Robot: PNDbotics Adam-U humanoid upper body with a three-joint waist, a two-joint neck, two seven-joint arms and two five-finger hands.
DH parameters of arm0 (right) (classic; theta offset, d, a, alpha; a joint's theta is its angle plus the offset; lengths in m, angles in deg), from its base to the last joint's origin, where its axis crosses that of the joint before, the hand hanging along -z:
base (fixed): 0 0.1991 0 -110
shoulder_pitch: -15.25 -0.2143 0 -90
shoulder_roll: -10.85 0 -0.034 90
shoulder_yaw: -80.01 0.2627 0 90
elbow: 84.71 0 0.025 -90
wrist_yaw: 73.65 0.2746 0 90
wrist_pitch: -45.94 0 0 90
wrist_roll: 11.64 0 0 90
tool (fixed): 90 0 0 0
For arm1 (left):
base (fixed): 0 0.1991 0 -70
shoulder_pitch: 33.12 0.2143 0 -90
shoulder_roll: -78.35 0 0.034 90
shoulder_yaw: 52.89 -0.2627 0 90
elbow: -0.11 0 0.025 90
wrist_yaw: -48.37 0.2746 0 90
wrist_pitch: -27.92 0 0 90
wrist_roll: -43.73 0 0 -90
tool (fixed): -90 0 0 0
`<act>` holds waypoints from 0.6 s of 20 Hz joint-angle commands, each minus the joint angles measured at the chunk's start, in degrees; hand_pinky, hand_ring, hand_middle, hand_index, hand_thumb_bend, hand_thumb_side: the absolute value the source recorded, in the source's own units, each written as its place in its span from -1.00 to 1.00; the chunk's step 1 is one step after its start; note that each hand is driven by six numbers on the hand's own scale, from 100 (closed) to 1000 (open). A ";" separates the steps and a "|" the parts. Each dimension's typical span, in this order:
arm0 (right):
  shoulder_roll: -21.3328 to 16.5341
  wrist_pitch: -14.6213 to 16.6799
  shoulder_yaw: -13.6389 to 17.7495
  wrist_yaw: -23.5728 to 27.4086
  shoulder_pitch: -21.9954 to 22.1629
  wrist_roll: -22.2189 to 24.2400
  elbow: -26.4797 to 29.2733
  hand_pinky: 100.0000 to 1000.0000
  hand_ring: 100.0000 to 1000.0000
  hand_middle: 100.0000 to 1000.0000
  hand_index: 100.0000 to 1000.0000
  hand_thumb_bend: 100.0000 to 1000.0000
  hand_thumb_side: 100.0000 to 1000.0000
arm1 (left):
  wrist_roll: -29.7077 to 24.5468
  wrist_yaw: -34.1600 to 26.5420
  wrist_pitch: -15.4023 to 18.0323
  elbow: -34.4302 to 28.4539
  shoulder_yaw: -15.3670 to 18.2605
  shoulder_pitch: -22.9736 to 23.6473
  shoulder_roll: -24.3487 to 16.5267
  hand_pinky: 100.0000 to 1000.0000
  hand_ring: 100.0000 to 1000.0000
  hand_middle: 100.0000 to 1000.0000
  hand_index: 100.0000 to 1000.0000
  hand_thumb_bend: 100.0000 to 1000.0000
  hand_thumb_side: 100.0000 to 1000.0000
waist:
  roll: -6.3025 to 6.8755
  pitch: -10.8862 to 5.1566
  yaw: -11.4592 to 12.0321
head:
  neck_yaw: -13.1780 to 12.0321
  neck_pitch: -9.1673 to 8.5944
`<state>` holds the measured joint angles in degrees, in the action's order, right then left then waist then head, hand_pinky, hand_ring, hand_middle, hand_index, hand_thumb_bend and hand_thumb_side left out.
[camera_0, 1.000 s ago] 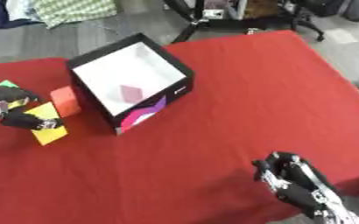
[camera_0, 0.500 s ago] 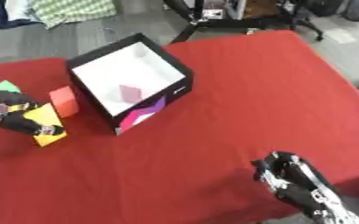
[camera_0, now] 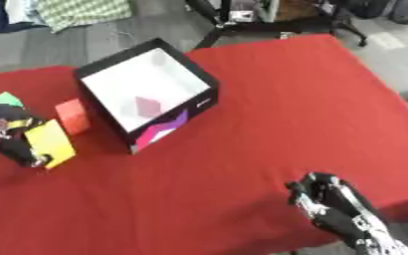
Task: Pick up objects on the table and place them in the box.
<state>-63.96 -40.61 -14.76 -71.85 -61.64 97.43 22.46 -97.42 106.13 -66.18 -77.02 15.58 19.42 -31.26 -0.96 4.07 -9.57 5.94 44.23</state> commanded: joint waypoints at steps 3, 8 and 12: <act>-0.73 0.14 0.35 -0.18 0.02 0.02 0.55 0.67 -0.18 -0.70 -0.20 -1.00 -0.78 | 2.53 -4.89 -1.94 -6.04 2.90 -4.63 -5.36 0.16 -0.23 -0.22 0.48 -1.00 -0.66 | 0.48 -0.89 0.10 | 0.28 -0.11; -0.75 0.03 0.23 -0.35 0.26 0.14 0.43 0.67 -0.18 -0.70 -0.20 -1.00 -0.78 | 12.89 -11.91 -7.20 -13.94 5.02 -8.44 -7.08 0.17 -0.23 -0.22 0.50 -1.00 -0.69 | 0.55 -1.12 0.53 | 0.09 -0.11; -0.80 0.08 0.13 -0.18 0.12 0.24 0.42 0.67 -0.18 -0.70 -0.20 -1.00 -0.78 | 19.09 -9.22 -11.84 -12.45 1.81 -10.19 -2.60 0.26 -0.14 -0.12 0.58 -1.00 -0.68 | 0.44 -1.17 0.27 | 0.02 -0.11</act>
<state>-63.97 -40.58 -14.61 -71.94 -61.31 97.53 22.43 -80.19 96.24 -76.80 -89.28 17.67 10.43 -34.18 -0.96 4.02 -9.23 6.10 44.23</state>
